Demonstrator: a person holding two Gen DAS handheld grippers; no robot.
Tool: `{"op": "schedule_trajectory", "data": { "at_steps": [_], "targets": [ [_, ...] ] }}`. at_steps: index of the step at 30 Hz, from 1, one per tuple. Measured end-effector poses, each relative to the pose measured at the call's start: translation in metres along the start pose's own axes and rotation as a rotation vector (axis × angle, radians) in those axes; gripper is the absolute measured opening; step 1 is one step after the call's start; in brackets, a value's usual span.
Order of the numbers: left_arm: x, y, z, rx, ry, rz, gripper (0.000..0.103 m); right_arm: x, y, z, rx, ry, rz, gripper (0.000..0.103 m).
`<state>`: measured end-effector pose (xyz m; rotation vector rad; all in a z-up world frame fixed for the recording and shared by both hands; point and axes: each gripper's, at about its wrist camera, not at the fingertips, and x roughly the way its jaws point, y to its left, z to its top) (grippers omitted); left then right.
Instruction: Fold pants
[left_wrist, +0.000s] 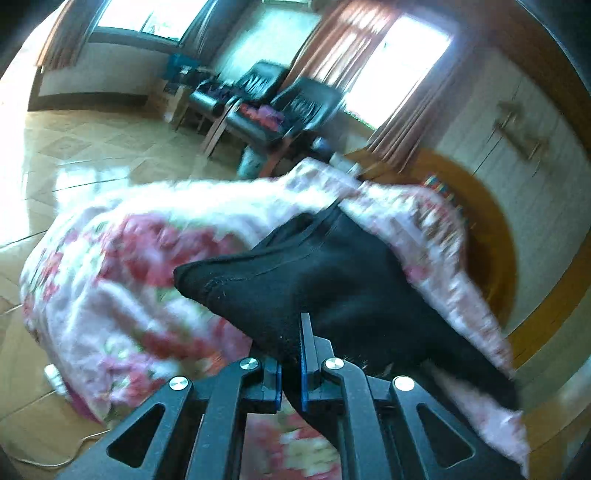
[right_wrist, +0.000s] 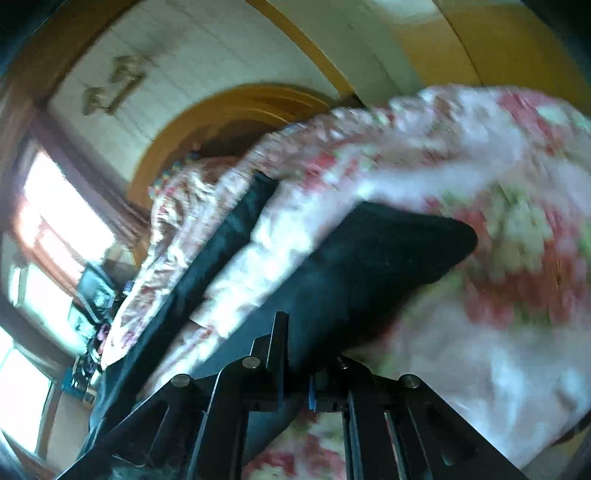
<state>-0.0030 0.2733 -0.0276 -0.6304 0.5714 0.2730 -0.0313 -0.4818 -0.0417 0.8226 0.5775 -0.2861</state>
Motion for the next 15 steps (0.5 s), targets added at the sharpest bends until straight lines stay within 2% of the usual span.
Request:
{"op": "schedule_trajectory", "data": {
  "at_steps": [2,4,6,8,9,10,12,15],
  "targets": [
    [0.012,0.005,-0.007,-0.018,0.064,0.068,0.018,0.013,-0.012,-0.003,0.038,0.054,-0.065,0.010],
    [0.017,0.018,-0.007,-0.113,0.112,0.130,0.028,0.014,-0.021,-0.003,0.099,0.055,-0.043,0.015],
    [0.007,0.027,-0.007,-0.176,0.077,0.142,0.032,0.006,-0.027,0.003,0.131,0.013,-0.047,0.021],
    [-0.012,0.032,-0.003,-0.223,-0.011,0.181,0.035,-0.011,-0.024,0.007,0.105,-0.069,-0.093,0.026],
    [-0.019,0.031,-0.003,-0.227,-0.042,0.203,0.036,-0.021,-0.020,0.009,0.080,-0.120,-0.123,0.030],
    [-0.025,0.029,-0.001,-0.227,-0.069,0.211,0.037,-0.031,-0.015,0.012,0.047,-0.174,-0.162,0.038],
    [-0.033,0.017,-0.001,-0.198,-0.109,0.190,0.040,-0.053,0.002,0.014,-0.037,-0.301,-0.225,0.053],
    [-0.023,-0.017,-0.005,-0.072,-0.080,0.136,0.041,-0.062,0.026,0.016,-0.156,-0.355,-0.219,0.055]
  ]
}}
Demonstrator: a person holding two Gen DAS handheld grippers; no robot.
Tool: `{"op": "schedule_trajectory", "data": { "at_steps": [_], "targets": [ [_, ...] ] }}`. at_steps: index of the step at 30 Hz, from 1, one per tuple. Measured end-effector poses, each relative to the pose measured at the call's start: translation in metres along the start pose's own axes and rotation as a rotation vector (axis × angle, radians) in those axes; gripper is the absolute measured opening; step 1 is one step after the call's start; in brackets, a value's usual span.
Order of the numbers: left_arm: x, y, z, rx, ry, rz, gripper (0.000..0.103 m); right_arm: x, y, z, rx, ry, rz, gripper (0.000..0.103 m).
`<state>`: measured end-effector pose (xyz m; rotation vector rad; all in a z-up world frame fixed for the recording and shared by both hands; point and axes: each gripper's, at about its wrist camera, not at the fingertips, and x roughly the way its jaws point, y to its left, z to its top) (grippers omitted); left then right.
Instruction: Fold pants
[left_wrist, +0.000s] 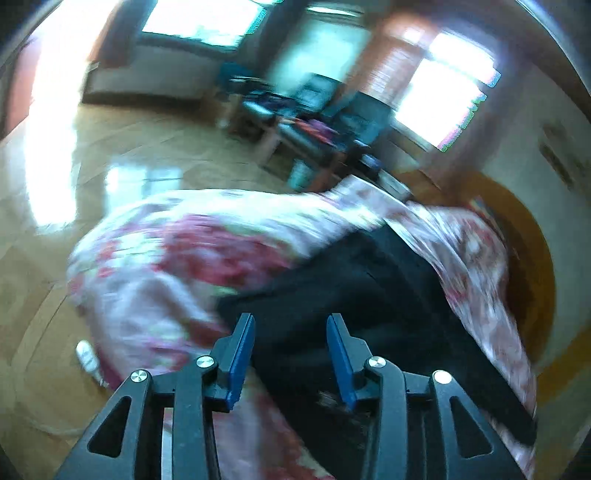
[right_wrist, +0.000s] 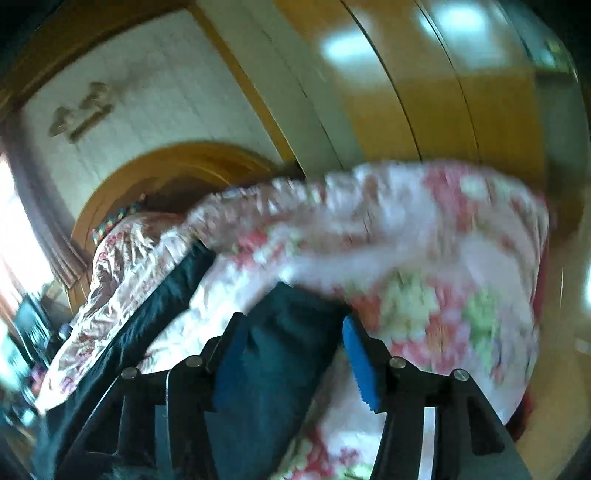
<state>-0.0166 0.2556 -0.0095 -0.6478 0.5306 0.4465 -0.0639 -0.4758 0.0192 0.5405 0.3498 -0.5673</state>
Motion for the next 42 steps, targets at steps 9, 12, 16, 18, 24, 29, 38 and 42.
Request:
{"op": "schedule_trajectory", "data": {
  "at_steps": [9,12,16,18,24,29,38,42],
  "targets": [
    [0.060,-0.128,-0.061,0.390,0.211,-0.226,0.041,0.068,0.087,-0.009,-0.222,0.268,0.285,0.059],
    [0.080,-0.159,-0.081,0.493,0.219,-0.255,0.051,0.107,0.105,-0.011,-0.272,0.343,0.311,0.059],
    [0.107,-0.178,-0.097,0.575,0.206,-0.210,0.060,0.157,0.124,-0.003,-0.287,0.405,0.332,0.059],
    [0.117,-0.182,-0.109,0.622,0.190,-0.203,0.070,0.186,0.132,0.007,-0.279,0.415,0.334,0.059],
    [0.114,-0.177,-0.132,0.689,0.099,-0.254,0.084,0.260,0.141,0.030,-0.134,0.460,0.307,0.059],
    [0.120,-0.168,-0.126,0.625,0.117,-0.325,0.084,0.309,0.141,0.040,-0.019,0.453,0.222,0.057],
    [0.121,-0.167,-0.127,0.622,0.123,-0.334,0.086,0.319,0.147,0.049,0.006,0.438,0.219,0.015],
    [0.121,-0.166,-0.127,0.618,0.124,-0.342,0.086,0.288,0.142,0.055,-0.002,0.417,0.246,0.014]
  ]
}}
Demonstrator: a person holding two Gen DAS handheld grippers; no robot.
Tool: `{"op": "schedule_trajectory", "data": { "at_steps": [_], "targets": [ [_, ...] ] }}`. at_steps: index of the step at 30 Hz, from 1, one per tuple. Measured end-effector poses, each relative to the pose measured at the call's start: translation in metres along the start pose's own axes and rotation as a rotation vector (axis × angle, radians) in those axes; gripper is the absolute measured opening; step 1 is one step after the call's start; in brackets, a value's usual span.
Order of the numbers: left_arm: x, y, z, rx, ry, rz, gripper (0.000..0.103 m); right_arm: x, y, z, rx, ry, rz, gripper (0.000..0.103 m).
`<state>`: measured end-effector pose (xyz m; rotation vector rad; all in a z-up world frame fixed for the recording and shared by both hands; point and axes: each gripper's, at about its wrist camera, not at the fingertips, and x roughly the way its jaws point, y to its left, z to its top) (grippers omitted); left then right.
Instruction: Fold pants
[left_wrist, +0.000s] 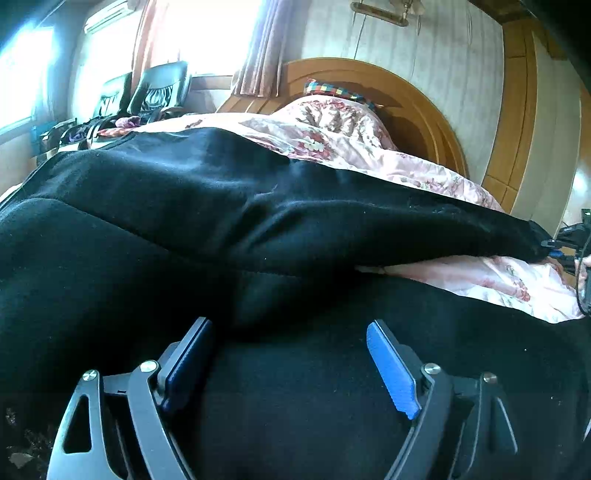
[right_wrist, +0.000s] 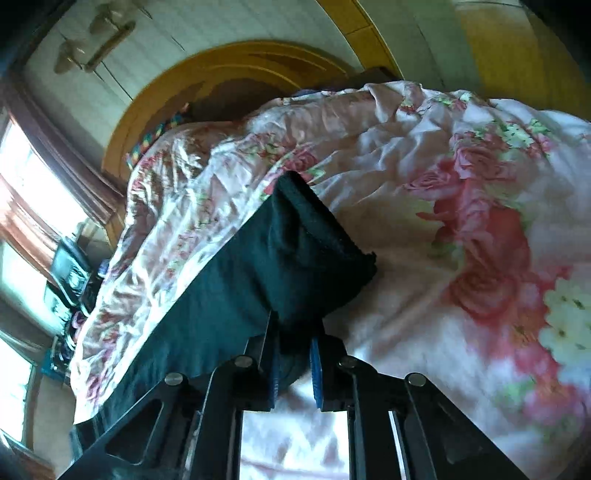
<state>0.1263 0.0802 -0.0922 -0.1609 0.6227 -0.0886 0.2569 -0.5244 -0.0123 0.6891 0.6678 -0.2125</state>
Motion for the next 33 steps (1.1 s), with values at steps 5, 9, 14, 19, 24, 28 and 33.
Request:
{"op": "schedule_trajectory", "data": {
  "at_steps": [5,9,14,19,24,28,33],
  "targets": [
    [-0.002,0.001,0.000,-0.001,-0.001,-0.004,0.086,-0.049,0.001,-0.010,-0.049,-0.054,-0.009,0.013],
    [-0.001,0.000,0.000,-0.001,-0.002,-0.004,0.086,-0.073,-0.022,-0.018,-0.009,-0.065,-0.040,0.012],
    [-0.002,0.000,0.000,-0.001,-0.001,-0.004,0.086,-0.059,-0.047,-0.037,-0.026,0.011,-0.167,0.013],
    [-0.002,0.000,0.001,-0.003,-0.003,-0.005,0.086,-0.052,-0.029,-0.056,-0.129,0.025,-0.296,0.032],
    [-0.002,0.000,0.000,-0.003,-0.003,-0.005,0.086,-0.081,0.050,-0.074,-0.354,-0.148,-0.249,0.053],
    [-0.002,0.000,0.000,-0.003,-0.003,-0.005,0.086,-0.059,0.125,-0.096,-0.574,-0.047,-0.018,0.061],
    [-0.002,0.000,0.000,-0.003,-0.003,-0.003,0.086,0.001,0.218,-0.136,-0.721,0.226,0.213,0.065]
  ]
}}
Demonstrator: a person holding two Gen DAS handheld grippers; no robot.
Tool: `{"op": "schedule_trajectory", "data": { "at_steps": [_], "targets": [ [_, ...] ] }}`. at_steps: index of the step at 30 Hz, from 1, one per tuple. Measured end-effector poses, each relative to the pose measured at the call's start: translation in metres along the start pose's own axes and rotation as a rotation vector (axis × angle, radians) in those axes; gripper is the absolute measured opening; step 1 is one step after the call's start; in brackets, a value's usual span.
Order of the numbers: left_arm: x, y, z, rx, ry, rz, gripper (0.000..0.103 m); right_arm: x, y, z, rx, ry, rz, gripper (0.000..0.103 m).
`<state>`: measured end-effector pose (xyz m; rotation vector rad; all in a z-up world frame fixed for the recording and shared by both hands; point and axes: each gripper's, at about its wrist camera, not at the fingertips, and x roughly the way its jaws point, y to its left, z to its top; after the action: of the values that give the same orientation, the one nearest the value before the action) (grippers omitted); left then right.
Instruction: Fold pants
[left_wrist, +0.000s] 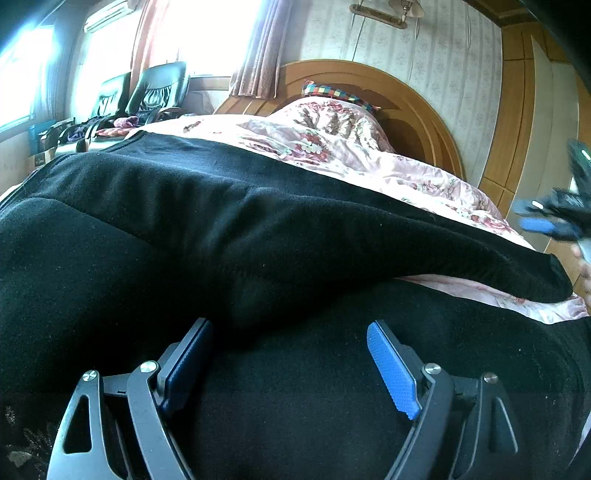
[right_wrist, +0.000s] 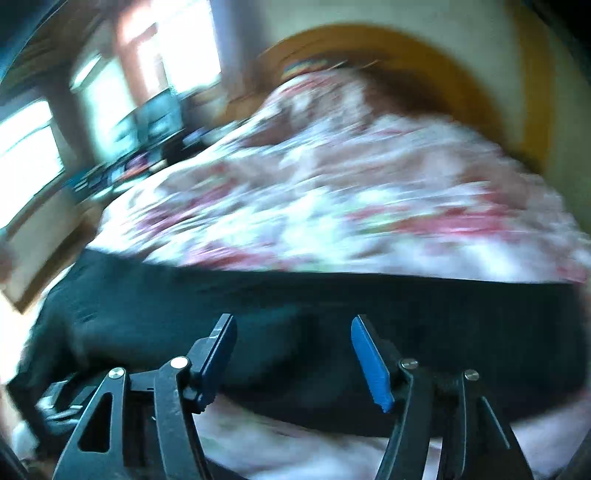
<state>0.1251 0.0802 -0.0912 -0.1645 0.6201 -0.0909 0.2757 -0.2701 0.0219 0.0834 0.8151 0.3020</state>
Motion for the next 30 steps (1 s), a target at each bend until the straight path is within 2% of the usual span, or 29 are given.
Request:
{"op": "schedule_trajectory", "data": {
  "at_steps": [3,6,9,12,15,18,21,23,24,25,26,29,30],
  "targets": [
    [-0.001,0.001,0.000,-0.004,-0.002,-0.007,0.086,0.044,0.046,0.014,-0.141,0.094,0.002,0.065],
    [-0.003,0.002,0.002,-0.011,-0.006,-0.025,0.087,0.078,0.075,0.027,-0.208,0.168,0.034,0.066],
    [-0.004,0.003,0.002,-0.021,-0.009,-0.040,0.087,0.106,0.099,0.038,-0.274,0.203,0.039,0.068],
    [-0.003,0.004,0.002,-0.027,-0.009,-0.049,0.087,0.130,0.112,0.052,-0.351,0.242,0.036,0.071],
    [-0.001,0.006,0.000,-0.034,-0.008,-0.060,0.087,0.156,0.111,0.064,-0.372,0.308,0.039,0.071],
    [-0.001,0.008,0.000,-0.041,-0.008,-0.072,0.087,0.179,0.107,0.065,-0.374,0.393,0.058,0.071],
    [0.000,0.007,0.000,-0.038,-0.006,-0.069,0.087,0.190,0.103,0.058,-0.378,0.424,0.061,0.071],
    [0.001,0.007,0.000,-0.039,-0.007,-0.070,0.087,0.189,0.101,0.055,-0.364,0.394,0.062,0.061],
    [0.001,0.008,0.000,-0.040,-0.006,-0.071,0.087,0.188,0.100,0.054,-0.361,0.383,0.058,0.043],
    [0.001,0.008,0.000,-0.040,-0.006,-0.072,0.087,0.186,0.098,0.052,-0.353,0.374,0.056,0.020],
    [0.001,0.008,0.000,-0.041,-0.006,-0.073,0.087,0.183,0.096,0.050,-0.341,0.368,0.058,0.011],
    [0.001,0.008,0.000,-0.041,-0.006,-0.072,0.087,0.166,0.092,0.044,-0.336,0.326,0.053,0.000],
    [0.001,0.008,0.000,-0.041,-0.006,-0.072,0.087,0.157,0.091,0.041,-0.322,0.306,0.056,0.001]
  ]
}}
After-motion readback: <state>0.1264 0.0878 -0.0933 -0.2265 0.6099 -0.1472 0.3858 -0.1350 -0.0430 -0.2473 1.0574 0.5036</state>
